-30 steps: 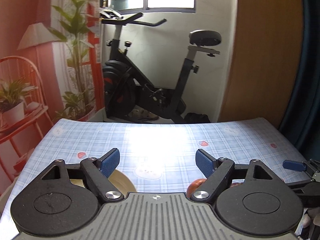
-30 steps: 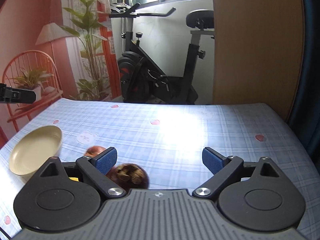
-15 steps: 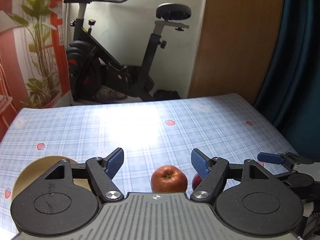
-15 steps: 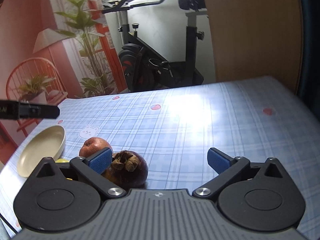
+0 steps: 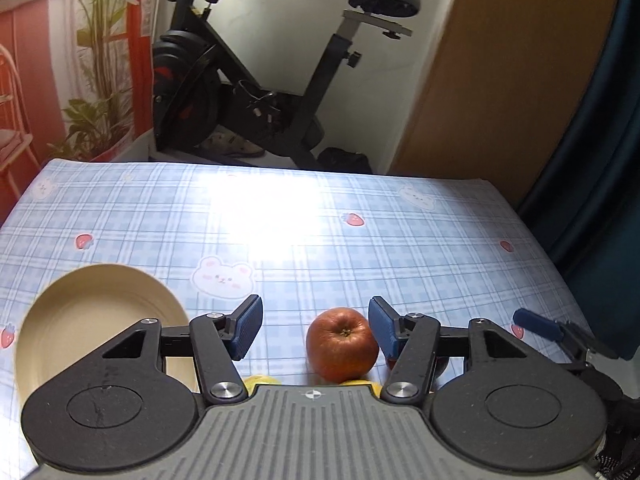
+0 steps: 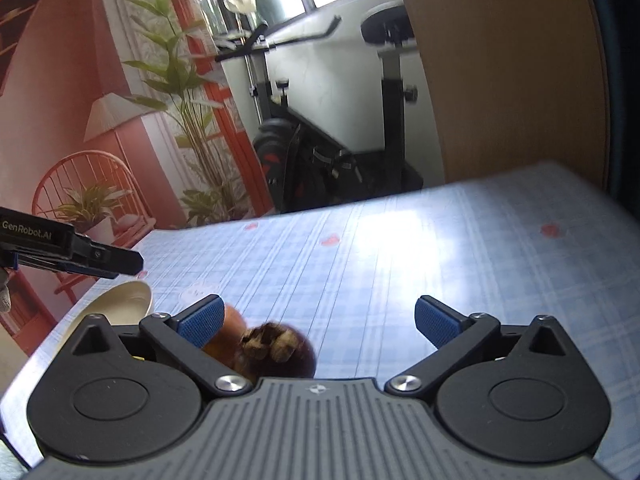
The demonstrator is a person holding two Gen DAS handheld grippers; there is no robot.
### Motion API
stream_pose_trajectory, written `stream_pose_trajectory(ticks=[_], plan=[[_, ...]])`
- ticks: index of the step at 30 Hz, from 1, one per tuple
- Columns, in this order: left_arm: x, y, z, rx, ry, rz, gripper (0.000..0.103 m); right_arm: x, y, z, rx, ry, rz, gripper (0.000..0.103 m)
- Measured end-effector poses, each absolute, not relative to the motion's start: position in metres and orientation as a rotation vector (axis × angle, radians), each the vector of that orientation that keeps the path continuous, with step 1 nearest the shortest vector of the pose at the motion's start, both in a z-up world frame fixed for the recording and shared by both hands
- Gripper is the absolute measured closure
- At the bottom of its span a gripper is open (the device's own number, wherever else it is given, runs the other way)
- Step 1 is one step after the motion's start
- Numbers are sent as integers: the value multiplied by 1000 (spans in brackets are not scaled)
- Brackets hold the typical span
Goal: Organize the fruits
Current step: 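Move the left tool down toward the purple mangosteen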
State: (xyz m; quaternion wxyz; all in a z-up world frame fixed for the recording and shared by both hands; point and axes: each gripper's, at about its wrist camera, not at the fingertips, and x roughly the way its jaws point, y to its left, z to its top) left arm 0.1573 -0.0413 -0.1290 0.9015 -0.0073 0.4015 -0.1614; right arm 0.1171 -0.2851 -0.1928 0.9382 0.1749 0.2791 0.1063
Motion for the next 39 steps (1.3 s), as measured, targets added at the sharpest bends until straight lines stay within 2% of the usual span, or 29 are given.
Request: stream_pose_trajectory(ticks=[12,22,32,36,39], plan=[[122,23,-90,36,783,-223,43,107,-269,-182,420,640,241,0],[127,56,-90,46,807,-83,43,105,-231,-193,250,674,257,3],[149,-5,-108,41,808,-238,43,121,-247,-203,221,677,229,13],[165,-47,-121,13,850,-361,50,126,-255,-208,244,696,248,22],[178,-78,-138,-43,912,-432,50,132,-255,-210,263,719,270,23]])
